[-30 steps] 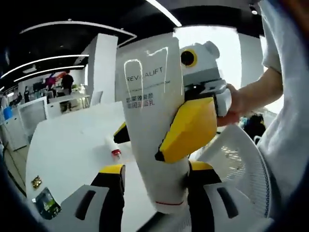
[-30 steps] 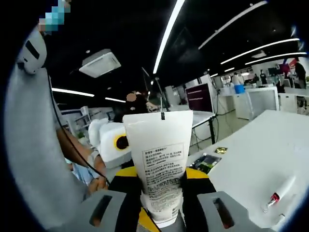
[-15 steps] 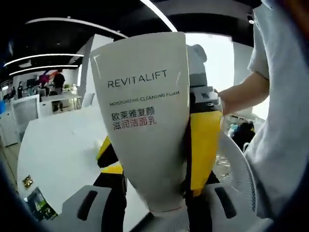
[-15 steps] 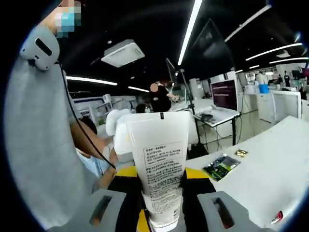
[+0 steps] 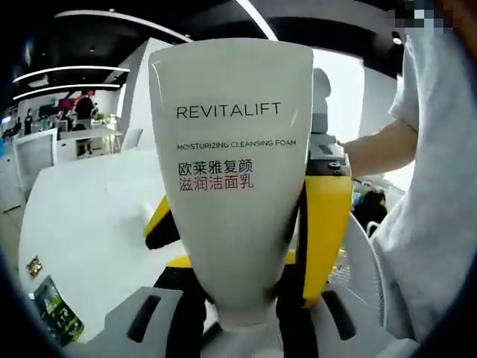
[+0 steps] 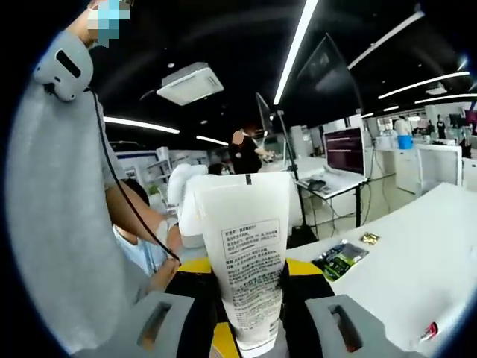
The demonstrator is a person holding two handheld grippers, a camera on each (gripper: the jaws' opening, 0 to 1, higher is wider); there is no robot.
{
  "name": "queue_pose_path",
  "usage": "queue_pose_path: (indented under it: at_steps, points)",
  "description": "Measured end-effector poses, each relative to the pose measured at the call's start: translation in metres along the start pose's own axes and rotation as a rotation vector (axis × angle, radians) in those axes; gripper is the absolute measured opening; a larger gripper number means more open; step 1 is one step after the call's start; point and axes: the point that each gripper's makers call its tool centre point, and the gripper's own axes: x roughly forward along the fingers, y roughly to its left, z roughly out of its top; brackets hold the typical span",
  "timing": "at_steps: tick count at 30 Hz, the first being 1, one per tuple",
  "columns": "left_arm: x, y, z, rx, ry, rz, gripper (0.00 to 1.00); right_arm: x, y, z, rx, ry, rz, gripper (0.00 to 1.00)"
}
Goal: Arrange the skincare products in the storage area until every visible bottle or jar stands upright without overlapping.
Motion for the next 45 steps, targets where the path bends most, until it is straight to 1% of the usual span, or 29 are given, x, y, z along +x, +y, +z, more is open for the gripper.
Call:
queue_pose_path:
  at_steps: [3,5,6,7,9,11,14,16,17,18,19,21,22,24,25,26,28,29,30,31,32,33,35,36,38,39,41,43,45]
  points:
    - [0.0,0.002,-0.001,-0.005,0.006,0.01,0.33,-0.001,-0.003,0.0,0.019,-0.01,-0.027,0.28]
    - [0.001,0.008,-0.005,-0.015,0.028,0.044,0.33,-0.001,-0.009,-0.003,0.06,-0.006,-0.073,0.27]
    - [0.001,0.009,-0.006,-0.015,0.031,0.048,0.33,-0.001,-0.011,-0.004,0.076,-0.01,-0.09,0.27]
    - [0.001,0.013,-0.008,0.0,0.044,0.07,0.33,0.0,-0.012,-0.004,0.081,-0.019,-0.098,0.27]
    - [0.001,0.014,-0.01,-0.001,0.051,0.084,0.33,0.001,-0.015,-0.005,0.109,-0.029,-0.128,0.27]
    - [0.001,0.018,-0.012,0.007,0.062,0.102,0.32,0.003,-0.018,-0.006,0.116,-0.036,-0.154,0.27]
    - [0.001,0.021,-0.014,0.014,0.073,0.125,0.32,0.003,-0.023,-0.006,0.175,-0.037,-0.196,0.27]
    - [0.0,0.025,-0.015,0.007,0.078,0.148,0.32,0.003,-0.026,-0.005,0.195,-0.044,-0.218,0.27]
    - [0.0,0.027,-0.015,0.01,0.079,0.161,0.32,0.003,-0.028,-0.004,0.196,-0.052,-0.226,0.26]
    - [-0.001,0.033,-0.017,0.008,0.088,0.196,0.32,0.001,-0.032,-0.004,0.21,-0.062,-0.262,0.24]
    - [-0.002,0.036,-0.019,-0.001,0.097,0.211,0.32,0.0,-0.035,-0.004,0.226,-0.065,-0.285,0.23]
    - [-0.004,0.044,-0.019,-0.006,0.098,0.247,0.32,-0.001,-0.039,-0.001,0.253,-0.096,-0.315,0.21]
    - [-0.005,0.047,-0.019,-0.004,0.097,0.264,0.32,-0.004,-0.043,0.0,0.263,-0.105,-0.348,0.21]
    - [-0.006,0.053,-0.023,-0.001,0.113,0.298,0.32,-0.007,-0.05,-0.001,0.25,-0.109,-0.429,0.2]
    - [-0.006,0.056,-0.026,0.008,0.13,0.316,0.32,-0.007,-0.05,0.0,0.254,-0.114,-0.448,0.2]
    - [-0.006,0.058,-0.028,0.014,0.14,0.325,0.32,-0.005,-0.049,0.002,0.25,-0.121,-0.448,0.2]
    - [-0.006,0.06,-0.03,0.027,0.153,0.343,0.32,-0.003,-0.051,0.005,0.228,-0.123,-0.481,0.19]
    - [-0.007,0.062,-0.031,0.038,0.16,0.354,0.32,-0.003,-0.053,0.005,0.224,-0.122,-0.503,0.18]
    - [-0.007,0.063,-0.032,0.052,0.169,0.364,0.32,-0.001,-0.055,0.005,0.225,-0.118,-0.514,0.15]
    - [-0.008,0.064,-0.033,0.067,0.172,0.371,0.32,-0.001,-0.059,-0.001,0.204,-0.076,-0.539,0.1]
    - [-0.008,0.066,-0.036,0.072,0.188,0.384,0.31,0.001,-0.059,-0.003,0.207,-0.059,-0.54,0.08]
    - [-0.008,0.067,-0.036,0.072,0.192,0.387,0.31,0.002,-0.063,-0.004,0.209,-0.06,-0.564,0.08]
    - [-0.01,0.069,-0.038,0.075,0.201,0.396,0.31,0.003,-0.065,-0.006,0.201,-0.049,-0.585,0.07]
    - [-0.01,0.069,-0.038,0.076,0.201,0.395,0.31,0.002,-0.066,-0.006,0.183,-0.046,-0.595,0.06]
    - [-0.01,0.069,-0.037,0.057,0.192,0.395,0.32,0.004,-0.064,-0.002,0.154,-0.059,-0.565,0.05]
    - [-0.01,0.07,-0.037,0.054,0.187,0.398,0.33,0.005,-0.062,-0.002,0.15,-0.056,-0.537,0.04]
    - [-0.01,0.068,-0.036,0.046,0.186,0.384,0.34,0.003,-0.063,-0.001,0.142,-0.05,-0.52,0.03]
    - [-0.008,0.068,-0.029,0.08,0.149,0.375,0.35,0.002,-0.063,0.003,0.14,-0.06,-0.496,0.03]
    - [-0.008,0.067,-0.029,0.083,0.146,0.366,0.36,0.003,-0.06,0.004,0.121,-0.048,-0.471,0.02]
